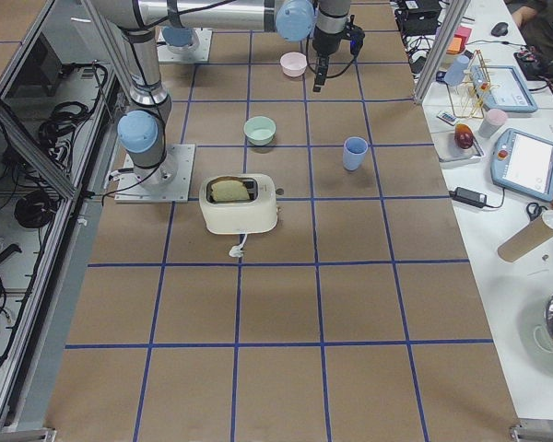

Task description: Stack blue cups with both arms

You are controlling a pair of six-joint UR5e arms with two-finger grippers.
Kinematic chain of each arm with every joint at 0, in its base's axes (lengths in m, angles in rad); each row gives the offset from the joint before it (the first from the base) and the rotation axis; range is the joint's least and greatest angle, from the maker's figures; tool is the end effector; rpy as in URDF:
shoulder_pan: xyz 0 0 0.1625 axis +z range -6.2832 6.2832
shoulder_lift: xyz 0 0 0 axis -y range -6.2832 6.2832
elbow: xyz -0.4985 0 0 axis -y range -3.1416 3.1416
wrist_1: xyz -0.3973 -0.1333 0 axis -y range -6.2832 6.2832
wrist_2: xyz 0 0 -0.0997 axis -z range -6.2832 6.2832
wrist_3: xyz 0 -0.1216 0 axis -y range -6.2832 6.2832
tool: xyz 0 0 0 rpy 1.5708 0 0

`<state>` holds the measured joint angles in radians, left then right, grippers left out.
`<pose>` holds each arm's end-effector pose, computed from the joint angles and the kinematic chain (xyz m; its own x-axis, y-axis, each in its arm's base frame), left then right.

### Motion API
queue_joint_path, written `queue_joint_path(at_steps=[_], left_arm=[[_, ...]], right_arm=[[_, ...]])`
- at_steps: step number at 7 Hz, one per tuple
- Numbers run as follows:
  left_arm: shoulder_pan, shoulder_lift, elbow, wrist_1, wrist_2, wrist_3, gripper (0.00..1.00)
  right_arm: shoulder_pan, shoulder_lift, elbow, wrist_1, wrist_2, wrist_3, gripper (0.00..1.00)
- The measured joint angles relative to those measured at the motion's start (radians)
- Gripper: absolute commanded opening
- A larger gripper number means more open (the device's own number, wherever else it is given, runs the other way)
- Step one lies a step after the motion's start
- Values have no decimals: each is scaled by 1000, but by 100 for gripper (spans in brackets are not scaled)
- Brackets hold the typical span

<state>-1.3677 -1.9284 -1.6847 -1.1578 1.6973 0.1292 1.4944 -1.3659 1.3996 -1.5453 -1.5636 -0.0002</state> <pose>0.0097 -0.6319 0.3227 -0.9909 -0.0653 -0.1174 -0.0743 0.9945 0.0742 0.0887 -0.5994 0.5099 -0.9970 0.0765 -0.0072 0.0760 0.9954 0.0592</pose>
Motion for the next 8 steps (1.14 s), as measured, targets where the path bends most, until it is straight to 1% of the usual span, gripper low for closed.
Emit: queue_joint_path(at_steps=[1, 2, 3, 4, 6, 8], left_arm=[[1, -25, -1, 26, 5, 8, 49], [2, -39, -2, 38, 8, 12, 8], [2, -46, -2, 42, 8, 14, 0], [2, -47, -2, 43, 10, 15, 0], [-3, -42, 0, 41, 42, 13, 0], [-42, -38, 42, 35, 43, -48, 0]], right_arm=[[-25, 39, -10, -45, 1, -17, 100], [-50, 89, -22, -113, -2, -39, 100], [-64, 144, -27, -200, -7, -74, 100], [-69, 194, -30, -262, -8, -101, 100], [-90, 266, -29, -317, -12, -120, 100], [-124, 324, -32, -340, -7, -113, 100]])
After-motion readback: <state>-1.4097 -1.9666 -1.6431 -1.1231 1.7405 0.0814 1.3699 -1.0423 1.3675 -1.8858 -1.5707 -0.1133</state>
